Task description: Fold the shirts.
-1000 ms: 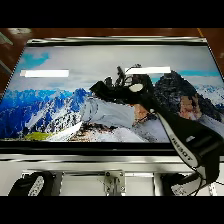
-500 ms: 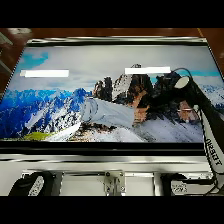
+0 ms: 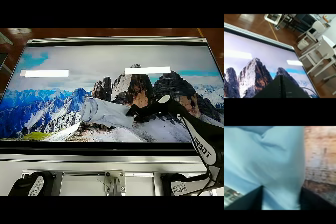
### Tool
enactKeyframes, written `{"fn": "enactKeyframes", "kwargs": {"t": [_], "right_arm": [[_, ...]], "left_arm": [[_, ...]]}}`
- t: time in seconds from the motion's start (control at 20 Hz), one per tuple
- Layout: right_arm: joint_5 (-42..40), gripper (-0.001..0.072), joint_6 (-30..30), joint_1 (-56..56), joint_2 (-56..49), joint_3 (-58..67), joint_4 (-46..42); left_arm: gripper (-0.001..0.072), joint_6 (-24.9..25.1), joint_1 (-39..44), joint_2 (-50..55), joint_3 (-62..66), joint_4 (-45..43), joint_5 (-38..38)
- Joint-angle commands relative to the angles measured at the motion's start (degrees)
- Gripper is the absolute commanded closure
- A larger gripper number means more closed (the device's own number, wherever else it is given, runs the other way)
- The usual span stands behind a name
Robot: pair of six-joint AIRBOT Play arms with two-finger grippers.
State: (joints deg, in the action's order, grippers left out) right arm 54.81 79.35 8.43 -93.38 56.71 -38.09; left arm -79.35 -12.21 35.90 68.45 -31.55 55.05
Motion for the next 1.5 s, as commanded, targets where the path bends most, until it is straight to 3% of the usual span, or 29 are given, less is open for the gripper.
{"fn": "enactKeyframes", "kwargs": {"t": [0.0, 0.05, 0.2, 0.3, 0.55, 0.85, 1.05, 1.2, 1.45], "right_arm": [[-2.86, 0.0668, -2.1, 0.94, -1.79, -0.44, 6.1], [-2.97, 0.066, -2.99, 0.46, -1.75, -0.04, 6.23], [0.98, 0.066, -13.9, -3.98, -0.87, 4.81, 6.25], [1.64, 0.066, -16.04, -9.66, 1.7, 8.76, 6.08], [2.93, 0.0661, -9.86, -32.2, 8.92, 13.51, 5.53], [15.32, 0.0661, -3.04, -56.7, 12.59, 13.51, -12.41], [19.89, 0.0661, 1.75, -69.51, 14.58, 13.51, -19.28], [23.8, 0.0661, 2.23, -77.02, 16.98, 10.29, -28.06], [20.52, 0.0661, 1.62, -85.46, 23.76, -9.29, -26.93]], "left_arm": [[0.067, -0.04, 0.02, -0.07, 0.0, -0.22, 0.11], [0.067, -0.02, 0.02, -0.07, 0.0, -0.22, 0.11], [0.067, 0.17, 0.02, -0.07, 0.0, -0.42, 1.68], [0.067, 0.04, 0.02, -0.07, 0.0, -3.85, 4.5], [0.0669, -7.52, 0.02, 0.0, 0.0, -19.43, 8.79], [0.067, -10.38, 0.02, 0.0, 0.0, -19.69, 8.96], [0.067, -11.63, 0.04, -0.07, 0.0, -19.61, 9.01], [0.067, -11.58, 0.04, -0.07, 0.0, -19.52, 9.09], [0.0669, -11.5, 0.02, 0.0, 0.0, -19.54, 8.98]]}}
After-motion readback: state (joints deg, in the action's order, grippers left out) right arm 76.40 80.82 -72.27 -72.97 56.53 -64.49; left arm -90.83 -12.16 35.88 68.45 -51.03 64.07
